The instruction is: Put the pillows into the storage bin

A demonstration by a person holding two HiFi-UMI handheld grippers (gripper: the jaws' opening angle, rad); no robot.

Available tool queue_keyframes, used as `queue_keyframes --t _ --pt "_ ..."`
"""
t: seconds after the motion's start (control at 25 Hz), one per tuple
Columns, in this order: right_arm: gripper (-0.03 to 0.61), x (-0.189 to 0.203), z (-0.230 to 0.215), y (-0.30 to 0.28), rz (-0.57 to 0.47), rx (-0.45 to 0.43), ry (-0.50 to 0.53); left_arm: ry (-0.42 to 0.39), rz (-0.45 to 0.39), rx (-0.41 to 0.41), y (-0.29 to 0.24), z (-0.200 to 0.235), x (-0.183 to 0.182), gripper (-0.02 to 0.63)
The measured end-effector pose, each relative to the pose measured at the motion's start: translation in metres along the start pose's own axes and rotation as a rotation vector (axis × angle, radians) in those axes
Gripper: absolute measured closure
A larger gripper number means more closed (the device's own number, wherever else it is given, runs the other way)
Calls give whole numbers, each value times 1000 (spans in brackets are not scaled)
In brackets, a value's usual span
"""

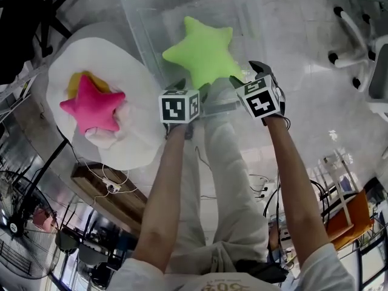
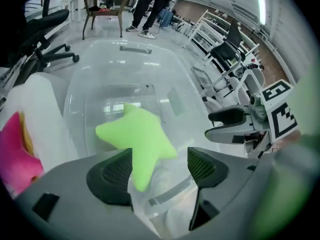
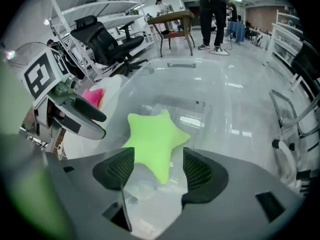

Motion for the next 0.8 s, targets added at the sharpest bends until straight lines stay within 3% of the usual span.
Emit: queue_keyframes --t 0.16,0.36,0.64,0.8 --pt "272 17 1 6 18 -11 -26 -46 33 6 3 -7 5 275" --pt "279 23 5 12 -8 -20 -47 -130 -2 -50 15 -15 1 290" --pt "278 -12 35 24 -103 -53 -1 -122 -87 -44 38 -8 -2 290" --pt "273 -39 73 35 -161 -94 72 -190 -128 -76 74 6 1 301"
Point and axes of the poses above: the fingertips, and each gripper's own axes: y backward along the fingers, z to its left, x out of its underside, the point moved 8 cm from there along y, backward along the fingers, and after that the axes turned 14 degrees about x, right-handed, at the moved point
